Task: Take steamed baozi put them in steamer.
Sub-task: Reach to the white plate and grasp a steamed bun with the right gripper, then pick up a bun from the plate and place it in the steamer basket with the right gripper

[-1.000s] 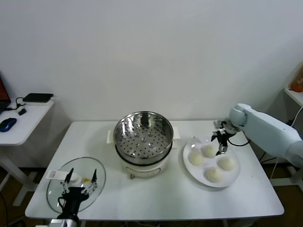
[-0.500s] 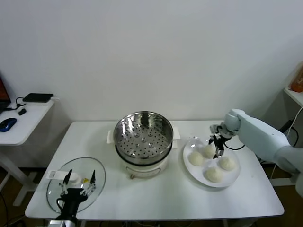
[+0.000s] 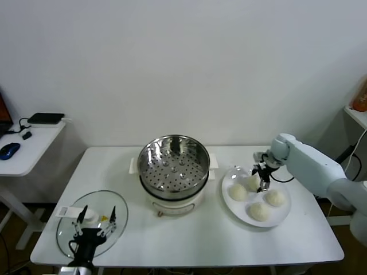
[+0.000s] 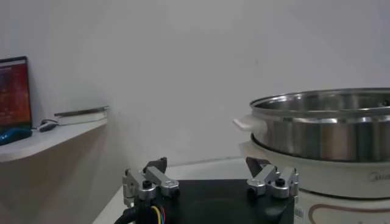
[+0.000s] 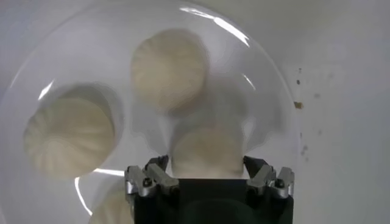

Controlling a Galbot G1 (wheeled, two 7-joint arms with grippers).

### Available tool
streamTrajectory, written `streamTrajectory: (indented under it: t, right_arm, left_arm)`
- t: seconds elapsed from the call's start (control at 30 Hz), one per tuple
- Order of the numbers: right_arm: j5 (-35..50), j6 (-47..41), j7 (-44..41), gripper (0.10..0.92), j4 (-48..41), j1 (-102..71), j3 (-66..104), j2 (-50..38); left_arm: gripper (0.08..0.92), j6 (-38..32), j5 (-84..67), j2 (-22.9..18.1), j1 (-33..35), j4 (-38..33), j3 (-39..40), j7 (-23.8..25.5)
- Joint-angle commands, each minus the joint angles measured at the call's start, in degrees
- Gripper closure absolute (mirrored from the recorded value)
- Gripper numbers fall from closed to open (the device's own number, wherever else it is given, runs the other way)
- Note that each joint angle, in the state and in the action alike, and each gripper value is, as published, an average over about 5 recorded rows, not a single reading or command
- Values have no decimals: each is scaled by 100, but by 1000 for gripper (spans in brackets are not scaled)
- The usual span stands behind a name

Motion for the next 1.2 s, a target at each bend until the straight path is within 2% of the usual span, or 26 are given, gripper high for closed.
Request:
streamTrajectory:
  t: [0.03,0.17,0.27,0.63,0.97,1.2]
  right_arm:
    - [-42,10,-2,328,-47,-22,56,20]
    - [-24,4,-20,428,-38,-21,73,10]
    - [-9,-3,-27,452,-14,-21,91,-6]
    - [337,-80,-24,448,406,229,-105,-185]
    - [1235,-240,-39,448,1703,1370,-1228,-600]
    - [1958,99,-141,448,2308,2815,-2380,-501]
  left_arm:
    - [177,-6,5,-7,4,20,3,1]
    - [177,-6,6,-9,2,23,1,0]
    - [177,-3,8,-9,-3,24,-2,-1]
    - [177,-5,15,-12,-7,15,-7,-2]
    - [177,-14,19,-9,-6,-6,-3,1]
    - [177,-12,35,-3,42,-55,10,7]
